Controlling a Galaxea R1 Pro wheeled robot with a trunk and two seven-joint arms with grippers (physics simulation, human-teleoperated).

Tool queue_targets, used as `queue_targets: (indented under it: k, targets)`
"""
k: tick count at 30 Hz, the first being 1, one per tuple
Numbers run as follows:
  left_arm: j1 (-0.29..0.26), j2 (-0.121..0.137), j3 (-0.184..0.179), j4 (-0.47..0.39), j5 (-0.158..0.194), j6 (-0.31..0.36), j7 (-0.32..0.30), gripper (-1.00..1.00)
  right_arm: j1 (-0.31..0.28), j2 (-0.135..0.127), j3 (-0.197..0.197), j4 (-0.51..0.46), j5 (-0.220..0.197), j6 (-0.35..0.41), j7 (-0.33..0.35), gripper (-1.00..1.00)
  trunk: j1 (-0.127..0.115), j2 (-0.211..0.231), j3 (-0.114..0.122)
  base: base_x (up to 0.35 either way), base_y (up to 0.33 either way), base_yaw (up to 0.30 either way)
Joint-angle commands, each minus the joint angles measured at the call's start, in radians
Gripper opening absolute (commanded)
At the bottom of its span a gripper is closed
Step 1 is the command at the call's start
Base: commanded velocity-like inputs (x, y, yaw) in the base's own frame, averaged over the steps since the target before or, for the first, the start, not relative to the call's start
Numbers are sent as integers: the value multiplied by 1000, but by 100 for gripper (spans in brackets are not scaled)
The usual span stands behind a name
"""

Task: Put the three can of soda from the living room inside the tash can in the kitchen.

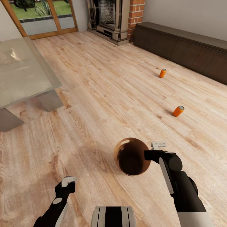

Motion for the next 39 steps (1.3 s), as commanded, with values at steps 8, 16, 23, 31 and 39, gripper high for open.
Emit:
queue_targets:
  k: [8, 16, 23, 31, 39]
  targets:
    - [0, 0, 0, 0, -1, 0, 0, -100, 0, 0, 0, 0, -18, 0, 4, -100, 0, 0, 0, 0, 0, 0]
    - [0, 0, 0, 0, -1, 1, 0, -100, 0, 0, 0, 0, -18, 0, 5, -100, 0, 0, 0, 0, 0, 0]
    - [0, 0, 0, 0, -1, 0, 0, -100, 0, 0, 0, 0, -18, 0, 5, -100, 0, 0, 2, 0, 0, -2]
    - [0, 0, 0, 0, -1, 0, 0, -100, 0, 0, 0, 0, -18, 0, 5, -100, 0, 0, 13, 0, 0, -49]
    - [0, 0, 0, 0, -1, 0, 0, -100, 0, 0, 0, 0, -18, 0, 5, -100, 0, 0, 26, 0, 0, -63]
